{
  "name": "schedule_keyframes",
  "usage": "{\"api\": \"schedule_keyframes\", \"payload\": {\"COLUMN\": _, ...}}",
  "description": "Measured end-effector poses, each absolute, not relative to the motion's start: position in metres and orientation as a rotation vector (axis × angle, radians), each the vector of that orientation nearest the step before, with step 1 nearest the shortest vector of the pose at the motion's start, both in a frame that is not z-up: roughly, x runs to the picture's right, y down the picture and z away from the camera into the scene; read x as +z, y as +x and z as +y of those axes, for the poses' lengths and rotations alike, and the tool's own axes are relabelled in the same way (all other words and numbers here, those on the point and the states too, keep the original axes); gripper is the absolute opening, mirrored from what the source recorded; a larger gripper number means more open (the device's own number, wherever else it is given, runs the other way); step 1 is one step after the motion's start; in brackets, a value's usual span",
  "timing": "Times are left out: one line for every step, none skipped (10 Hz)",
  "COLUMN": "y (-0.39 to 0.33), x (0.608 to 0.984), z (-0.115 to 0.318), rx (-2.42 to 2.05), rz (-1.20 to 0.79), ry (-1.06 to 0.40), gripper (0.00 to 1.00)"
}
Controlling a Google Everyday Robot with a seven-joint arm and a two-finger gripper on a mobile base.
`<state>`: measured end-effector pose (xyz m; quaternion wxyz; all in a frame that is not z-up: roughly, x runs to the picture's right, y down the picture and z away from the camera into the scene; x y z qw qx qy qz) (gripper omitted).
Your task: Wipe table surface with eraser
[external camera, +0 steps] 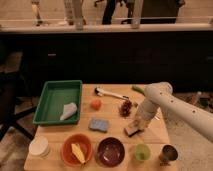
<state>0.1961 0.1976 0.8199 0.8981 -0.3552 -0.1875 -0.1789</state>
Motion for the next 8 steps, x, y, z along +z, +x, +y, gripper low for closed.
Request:
{"api": "schedule_keyframes", "payload": {"y": 0.194, "x": 0.823, "z": 0.195, "rx": -0.379, "rz": -0.386, "ry": -0.737, "gripper": 0.0}}
{"api": "schedule_keyframes", "payload": {"y": 0.186, "x": 0.824, "z": 0.193, "rx": -0.397, "rz": -0.389, "ry": -0.741, "gripper": 0.0}}
{"api": "schedule_keyframes", "payload": {"y": 0.176, "x": 0.822, "z": 0.192, "rx": -0.426, "rz": -0.397, "ry": -0.748, "gripper": 0.0}}
{"api": "schedule_keyframes", "payload": {"y": 0.166, "x": 0.818, "z": 0.195, "rx": -0.455, "rz": -0.405, "ry": -0.761, "gripper": 0.0}}
{"api": "schedule_keyframes", "payload": {"y": 0.164, "x": 0.813, "z": 0.2, "rx": -0.466, "rz": -0.404, "ry": -0.775, "gripper": 0.0}}
{"api": "schedule_keyframes", "payload": {"y": 0.166, "x": 0.808, "z": 0.208, "rx": -0.473, "rz": -0.399, "ry": -0.799, "gripper": 0.0}}
{"api": "schedule_keyframes", "payload": {"y": 0.171, "x": 0.806, "z": 0.212, "rx": -0.471, "rz": -0.393, "ry": -0.812, "gripper": 0.0}}
{"api": "schedule_keyframes", "payload": {"y": 0.183, "x": 0.804, "z": 0.217, "rx": -0.464, "rz": -0.381, "ry": -0.83, "gripper": 0.0}}
